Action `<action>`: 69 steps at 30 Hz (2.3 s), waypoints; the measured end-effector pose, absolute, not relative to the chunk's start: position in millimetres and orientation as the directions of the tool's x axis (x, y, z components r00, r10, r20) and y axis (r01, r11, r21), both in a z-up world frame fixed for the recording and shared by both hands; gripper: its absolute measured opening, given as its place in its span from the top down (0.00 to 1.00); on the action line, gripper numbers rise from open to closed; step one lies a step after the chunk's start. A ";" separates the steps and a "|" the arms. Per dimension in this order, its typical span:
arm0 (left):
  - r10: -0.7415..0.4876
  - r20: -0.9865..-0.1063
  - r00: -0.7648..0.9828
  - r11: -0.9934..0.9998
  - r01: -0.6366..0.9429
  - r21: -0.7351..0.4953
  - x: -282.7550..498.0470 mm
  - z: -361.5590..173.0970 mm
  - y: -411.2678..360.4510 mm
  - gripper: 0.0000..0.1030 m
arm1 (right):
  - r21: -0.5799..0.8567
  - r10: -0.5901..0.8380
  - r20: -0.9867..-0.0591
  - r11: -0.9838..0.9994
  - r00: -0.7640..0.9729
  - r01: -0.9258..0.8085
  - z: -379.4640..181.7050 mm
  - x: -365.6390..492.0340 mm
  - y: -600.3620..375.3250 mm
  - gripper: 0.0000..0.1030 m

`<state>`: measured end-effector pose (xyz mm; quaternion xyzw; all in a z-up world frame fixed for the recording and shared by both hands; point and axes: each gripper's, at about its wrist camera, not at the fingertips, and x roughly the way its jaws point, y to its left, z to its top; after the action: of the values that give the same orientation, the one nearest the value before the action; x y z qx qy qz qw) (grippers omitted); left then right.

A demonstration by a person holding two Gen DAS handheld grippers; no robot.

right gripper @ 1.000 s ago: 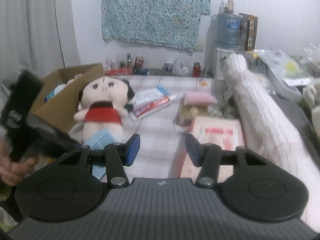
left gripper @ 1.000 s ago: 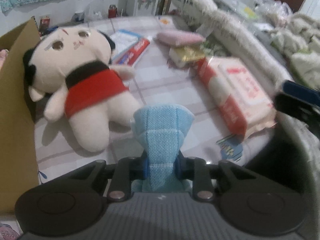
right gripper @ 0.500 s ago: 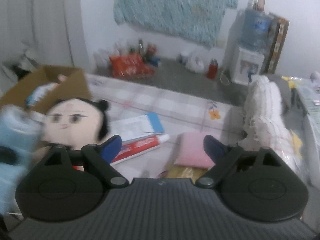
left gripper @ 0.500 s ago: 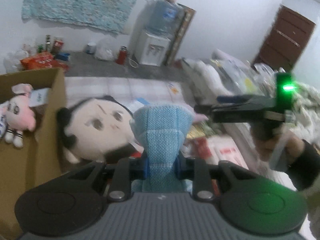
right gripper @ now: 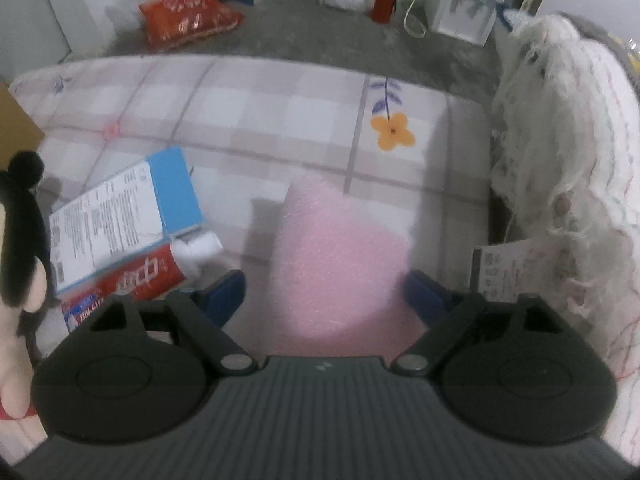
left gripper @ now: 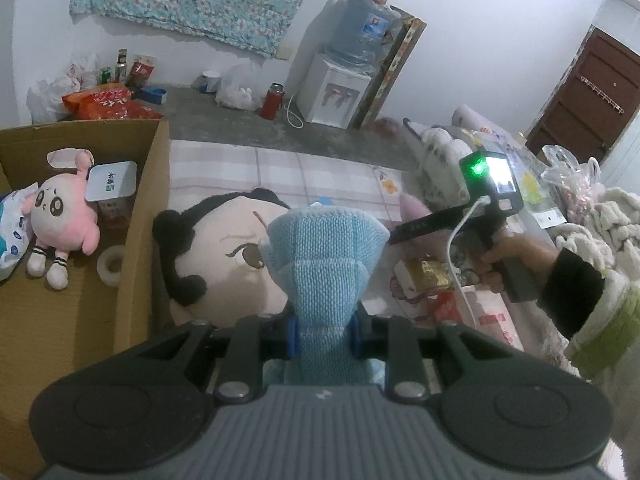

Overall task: Organize soft objects
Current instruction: 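Lift the towel with the left tool while the right tool grasps the pink sponge, then carry the towel and pink sponge over the cardboard box with both tools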

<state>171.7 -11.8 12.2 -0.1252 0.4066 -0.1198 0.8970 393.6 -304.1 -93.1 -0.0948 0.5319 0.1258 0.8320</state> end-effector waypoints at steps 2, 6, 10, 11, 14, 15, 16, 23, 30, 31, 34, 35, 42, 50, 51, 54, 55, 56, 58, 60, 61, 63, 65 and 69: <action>-0.320 -0.698 0.640 0.939 0.116 -0.323 171.1 12.3 -12.3 0.76 | -0.037 0.088 -0.914 0.954 0.395 -0.298 -94.5 395.3 -305.8 0.35; -0.322 -0.697 0.641 0.939 0.119 -0.324 168.8 11.5 -12.7 0.76 | -0.041 0.065 -0.921 0.964 0.383 -0.262 -100.0 400.6 -313.3 0.59; -0.303 -0.703 0.643 0.945 0.109 -0.308 164.6 14.7 -12.4 0.76 | -0.049 0.058 -0.903 0.970 0.426 -0.236 -93.1 394.5 -319.1 0.65; -0.296 -0.704 0.646 0.947 0.105 -0.302 162.3 16.6 -12.1 0.76 | -0.061 0.050 -0.894 0.971 0.444 -0.233 -88.4 389.3 -319.3 0.67; -0.279 -0.702 0.655 0.952 0.093 -0.292 155.0 22.1 -11.1 0.76 | -0.072 0.052 -0.864 0.971 0.500 -0.226 -68.6 367.3 -319.9 0.67; -0.275 -0.702 0.657 0.953 0.089 -0.291 152.9 24.2 -10.5 0.76 | -0.069 0.061 -0.854 0.971 0.517 -0.229 -60.2 358.2 -320.0 0.67; -0.274 -0.699 0.661 0.953 0.086 -0.292 149.1 26.5 -9.9 0.76 | -0.062 0.075 -0.841 0.971 0.537 -0.233 -50.4 347.8 -320.2 0.67; -0.263 -0.671 0.693 0.951 0.069 -0.302 111.6 45.0 5.2 0.76 | 0.087 0.248 -0.740 0.957 0.625 -0.277 27.2 239.1 -315.8 0.67; -0.231 -0.622 0.748 0.946 0.023 -0.323 60.5 75.7 46.6 0.76 | 0.304 0.508 -0.635 0.857 0.582 -0.416 83.3 134.7 -280.5 0.67; -0.221 -0.613 0.759 0.946 0.013 -0.325 51.8 82.3 54.4 0.76 | 0.335 0.550 -0.612 0.831 0.569 -0.444 91.3 122.1 -272.9 0.67; -0.175 -0.593 0.786 0.950 -0.024 -0.312 32.6 99.0 74.8 0.76 | 0.399 0.658 -0.542 0.749 0.523 -0.528 111.5 93.0 -245.5 0.67; -0.149 -0.588 0.795 0.953 -0.044 -0.301 26.7 104.2 82.6 0.76 | 0.418 0.689 -0.521 0.721 0.504 -0.553 116.4 87.1 -235.1 0.67; 0.009 -0.598 0.802 0.960 -0.173 -0.218 21.9 116.0 131.3 0.76 | 0.469 0.794 -0.476 0.594 0.379 -0.654 118.3 85.8 -131.2 0.67; 0.143 -0.732 0.666 0.963 -0.264 -0.052 97.2 65.5 188.9 0.75 | 0.500 0.770 -0.554 0.611 0.316 -0.614 84.5 126.1 -23.2 0.67; 0.152 -0.748 0.646 0.965 -0.262 -0.030 106.8 57.9 193.6 0.75 | 0.499 0.762 -0.565 0.621 0.316 -0.604 80.6 130.7 -13.3 0.67; 0.188 -0.790 0.583 0.968 -0.248 0.048 140.2 30.1 206.1 0.75 | 0.493 0.750 -0.584 0.632 0.310 -0.598 72.0 139.2 12.7 0.67; 0.202 -0.802 0.562 0.969 -0.233 0.081 152.3 19.2 208.7 0.75 | 0.492 0.748 -0.589 0.632 0.306 -0.599 67.3 145.7 13.9 0.67; 0.214 -0.812 0.543 0.969 -0.222 0.107 162.3 10.0 211.1 0.75 | 0.489 0.745 -0.594 0.633 0.302 -0.600 65.0 148.9 19.3 0.67; 0.245 -0.832 0.497 0.966 -0.201 0.164 177.9 -9.7 211.4 0.75 | 0.482 0.740 -0.603 0.635 0.297 -0.603 58.4 158.4 25.1 0.66; 0.264 -0.844 0.466 0.964 -0.167 0.208 190.9 -27.2 211.1 0.75 | 0.481 0.739 -0.609 0.634 0.290 -0.606 52.3 165.7 25.4 0.66; 0.271 -0.848 0.455 0.962 -0.155 0.224 195.2 -33.4 209.7 0.75 | 0.481 0.737 -0.612 0.634 0.287 -0.605 47.4 171.8 27.1 0.66; 0.293 -0.852 0.433 0.956 -0.129 0.263 207.3 -49.2 208.4 0.75 | 0.487 0.737 -0.616 0.634 0.278 -0.601 41.7 178.0 28.5 0.66; 0.316 -0.854 0.413 0.948 -0.106 0.300 213.7 -62.1 206.3 0.75 | 0.494 0.738 -0.618 0.633 0.271 -0.596 36.0 183.4 29.4 0.66; 0.353 -0.851 0.389 0.932 -0.072 0.354 223.2 -81.9 207.1 0.73 | 0.506 0.742 -0.617 0.629 0.261 -0.590 29.3 189.8 26.2 0.66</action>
<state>223.2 207.1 -81.9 0.1310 0.5372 0.1291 0.8231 189.8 26.2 29.3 0.0869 0.4374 0.4220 0.7893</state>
